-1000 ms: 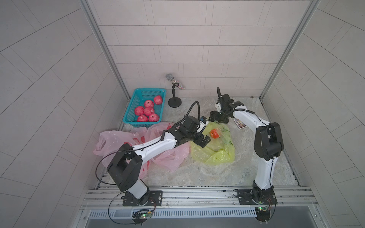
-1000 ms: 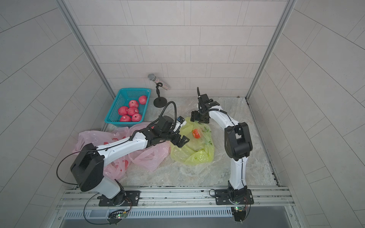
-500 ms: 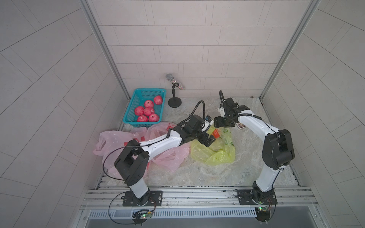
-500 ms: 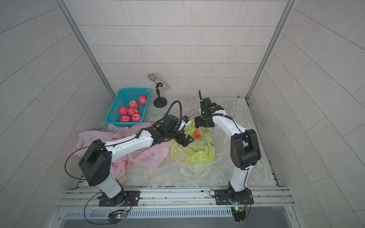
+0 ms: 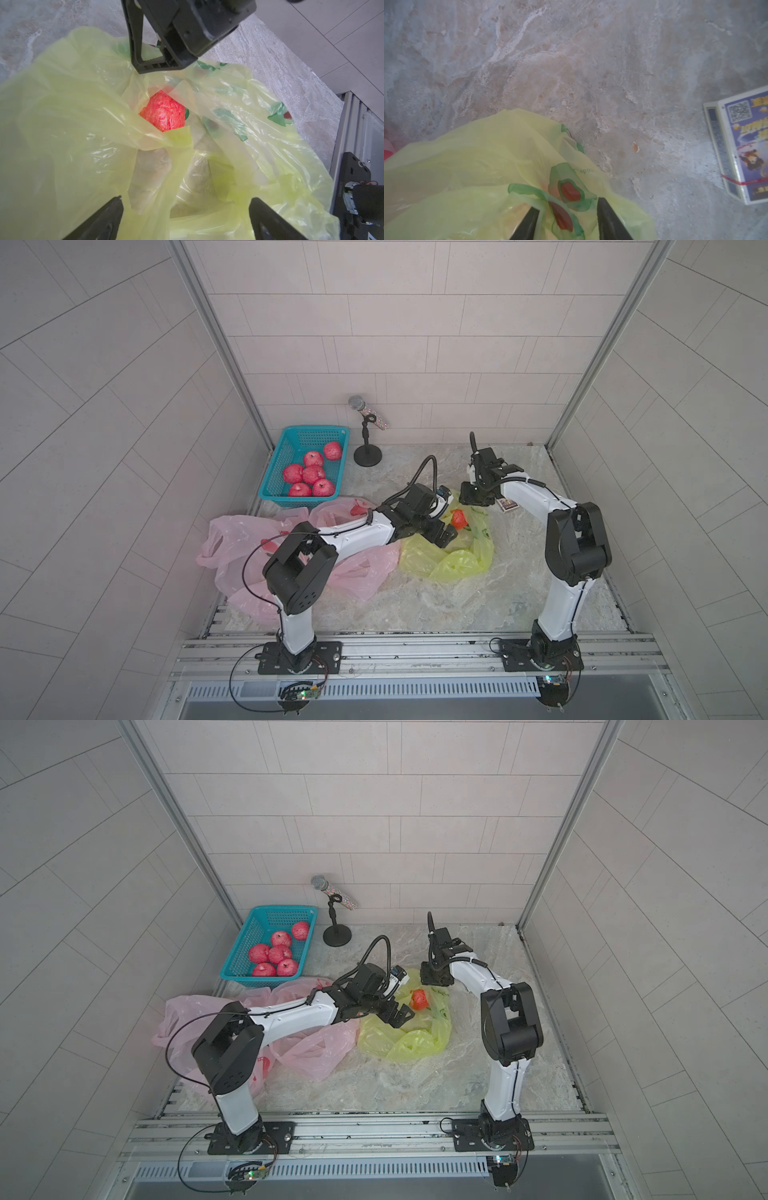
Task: Untie the knot of a plastic bag & take out the apple
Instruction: Adjust the plastic bag at the center of the board.
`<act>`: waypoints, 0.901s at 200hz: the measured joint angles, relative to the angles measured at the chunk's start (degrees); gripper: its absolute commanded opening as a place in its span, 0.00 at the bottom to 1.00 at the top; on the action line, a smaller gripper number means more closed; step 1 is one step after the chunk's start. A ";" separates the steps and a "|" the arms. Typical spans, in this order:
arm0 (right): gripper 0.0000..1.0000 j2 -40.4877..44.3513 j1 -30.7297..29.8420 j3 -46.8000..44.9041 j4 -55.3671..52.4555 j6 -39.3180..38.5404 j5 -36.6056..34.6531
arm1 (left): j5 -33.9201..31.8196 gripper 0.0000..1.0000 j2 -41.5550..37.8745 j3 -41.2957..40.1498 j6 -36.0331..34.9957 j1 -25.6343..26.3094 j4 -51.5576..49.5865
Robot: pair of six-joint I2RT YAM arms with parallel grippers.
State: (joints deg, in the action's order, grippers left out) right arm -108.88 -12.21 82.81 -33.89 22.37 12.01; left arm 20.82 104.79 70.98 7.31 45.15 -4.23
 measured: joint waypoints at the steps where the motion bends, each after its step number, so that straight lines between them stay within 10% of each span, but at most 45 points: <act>1: 0.40 -0.11 0.00 0.00 0.11 0.07 0.00 | 0.00 1.00 0.09 0.07 0.00 0.00 0.04; 180: 0.00 4.61 0.55 -12.66 1.99 3.39 13.38 | -4.28 1.00 6.75 1.88 4.31 -4.81 4.55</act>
State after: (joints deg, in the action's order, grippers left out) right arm -104.27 -11.66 70.15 -31.90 25.76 25.39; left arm 16.53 111.55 72.86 11.62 40.34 0.32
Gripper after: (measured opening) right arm 0.045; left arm 0.999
